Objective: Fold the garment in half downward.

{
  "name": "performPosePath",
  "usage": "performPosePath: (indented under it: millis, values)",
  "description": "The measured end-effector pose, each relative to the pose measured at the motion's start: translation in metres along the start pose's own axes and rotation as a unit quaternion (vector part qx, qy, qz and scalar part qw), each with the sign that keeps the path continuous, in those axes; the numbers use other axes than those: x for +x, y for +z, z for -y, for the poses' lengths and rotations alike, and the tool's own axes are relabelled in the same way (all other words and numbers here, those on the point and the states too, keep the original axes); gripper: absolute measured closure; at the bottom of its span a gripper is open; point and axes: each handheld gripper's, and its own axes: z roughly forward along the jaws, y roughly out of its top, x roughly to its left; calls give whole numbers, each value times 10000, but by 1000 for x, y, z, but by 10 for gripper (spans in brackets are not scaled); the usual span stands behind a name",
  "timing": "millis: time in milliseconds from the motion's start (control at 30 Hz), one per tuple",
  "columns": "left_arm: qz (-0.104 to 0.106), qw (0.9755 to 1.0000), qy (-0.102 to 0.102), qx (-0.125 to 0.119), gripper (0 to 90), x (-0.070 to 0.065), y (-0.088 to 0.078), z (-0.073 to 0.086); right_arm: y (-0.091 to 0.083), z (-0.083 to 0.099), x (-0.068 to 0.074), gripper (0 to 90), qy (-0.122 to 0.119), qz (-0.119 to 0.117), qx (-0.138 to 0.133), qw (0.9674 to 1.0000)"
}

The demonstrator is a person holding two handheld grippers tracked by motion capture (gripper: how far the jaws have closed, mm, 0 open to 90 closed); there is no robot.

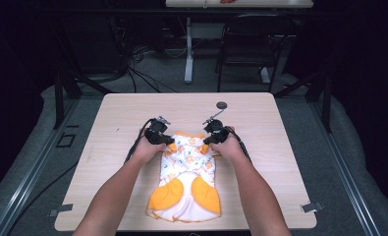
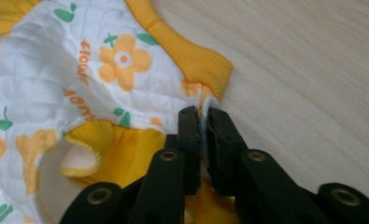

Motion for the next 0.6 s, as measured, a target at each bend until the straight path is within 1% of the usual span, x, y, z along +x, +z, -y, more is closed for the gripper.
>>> performPosePath:
  millis: [33,67,100,133,167,200,267,300,367,400,467,533,567,600]
  values:
    - [-19,10000,32,15,821,-1,0,0,0,0,1,870,-33,43,-19,10000]
    - [-59,9999,80,39,829,-2,-1,-1,0,0,5,883,-245,213,21,9995]
    - [-59,9999,80,39,834,-2,-1,-1,0,0,5,883,-245,213,21,9995]
    - [-110,9999,116,65,836,-2,-2,-2,-1,-1,8,887,-346,348,47,9988]
    - [-114,9998,122,87,838,-3,-3,-2,-2,-2,9,888,-380,394,21,9985]
    - [-135,9997,158,99,840,-4,-6,-3,-4,-3,10,889,-450,422,62,9981]
    - [-144,9998,119,64,842,-3,-9,-3,-7,-4,11,890,-427,407,-69,9982]
    - [-144,9998,119,64,843,-3,-9,-3,-7,-4,11,890,-427,407,-69,9982]
    - [-137,9998,102,33,844,-3,-14,-4,-13,-5,11,890,-429,384,-114,9983]
    - [-89,9999,88,2,844,-2,-16,-4,-17,-5,11,890,-456,400,-266,9978]
    - [-73,9999,56,-82,844,-3,-21,-5,-20,-5,12,891,-480,395,-260,9977]
    - [-93,9998,80,-133,845,-4,-25,-6,-24,-5,13,891,-535,389,-332,9973]
    - [-58,9998,84,-168,845,-4,-28,-7,-26,-5,13,891,-563,399,-357,9970]
    - [-64,9998,108,-184,845,-4,-31,-7,-31,-5,13,892,-564,371,-438,9968]
